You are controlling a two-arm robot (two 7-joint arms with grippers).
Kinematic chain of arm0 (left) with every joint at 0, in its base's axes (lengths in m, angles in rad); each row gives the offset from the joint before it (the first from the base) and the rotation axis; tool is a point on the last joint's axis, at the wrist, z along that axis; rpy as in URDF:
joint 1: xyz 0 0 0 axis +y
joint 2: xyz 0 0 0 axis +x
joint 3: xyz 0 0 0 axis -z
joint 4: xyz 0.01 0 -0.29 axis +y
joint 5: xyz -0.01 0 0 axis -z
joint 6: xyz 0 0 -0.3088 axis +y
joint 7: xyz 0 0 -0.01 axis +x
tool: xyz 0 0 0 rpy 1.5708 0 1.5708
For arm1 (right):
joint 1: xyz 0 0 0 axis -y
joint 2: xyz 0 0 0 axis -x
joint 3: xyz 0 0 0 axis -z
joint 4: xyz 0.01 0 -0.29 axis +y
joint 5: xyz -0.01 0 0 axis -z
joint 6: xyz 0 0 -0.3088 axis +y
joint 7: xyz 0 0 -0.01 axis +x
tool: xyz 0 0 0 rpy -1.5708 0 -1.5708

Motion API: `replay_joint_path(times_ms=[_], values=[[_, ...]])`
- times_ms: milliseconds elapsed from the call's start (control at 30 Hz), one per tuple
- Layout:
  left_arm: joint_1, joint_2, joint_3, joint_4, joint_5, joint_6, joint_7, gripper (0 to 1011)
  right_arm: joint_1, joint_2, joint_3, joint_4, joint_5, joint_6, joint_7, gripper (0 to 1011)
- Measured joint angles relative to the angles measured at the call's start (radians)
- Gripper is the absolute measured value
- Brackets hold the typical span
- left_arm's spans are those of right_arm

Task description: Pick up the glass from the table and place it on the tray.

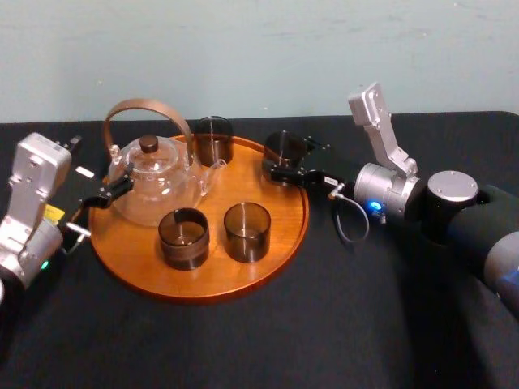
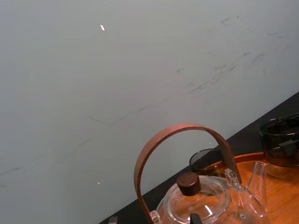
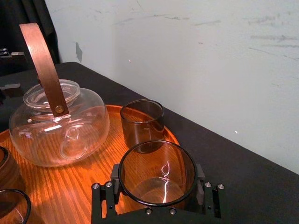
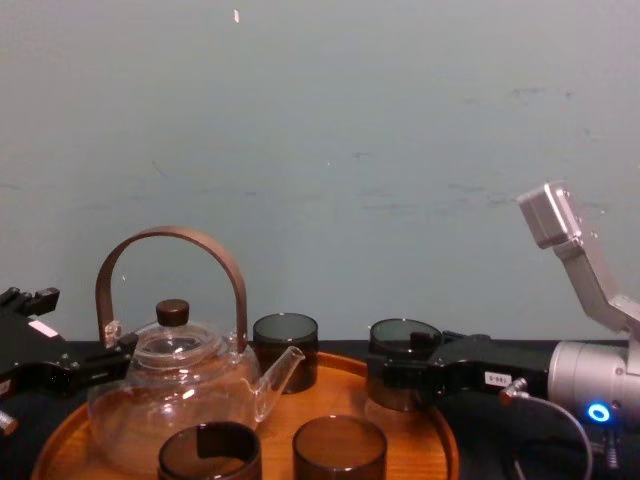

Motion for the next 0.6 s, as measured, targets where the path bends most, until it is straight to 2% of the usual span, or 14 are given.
replay_joint_path(times_ms=[600], values=[[0.000,0.000,0.000,0.000,0.000,0.000,0.000,1001,-0.002,0.001,0.002,-0.003,-0.001,0.002,-0.001,907]])
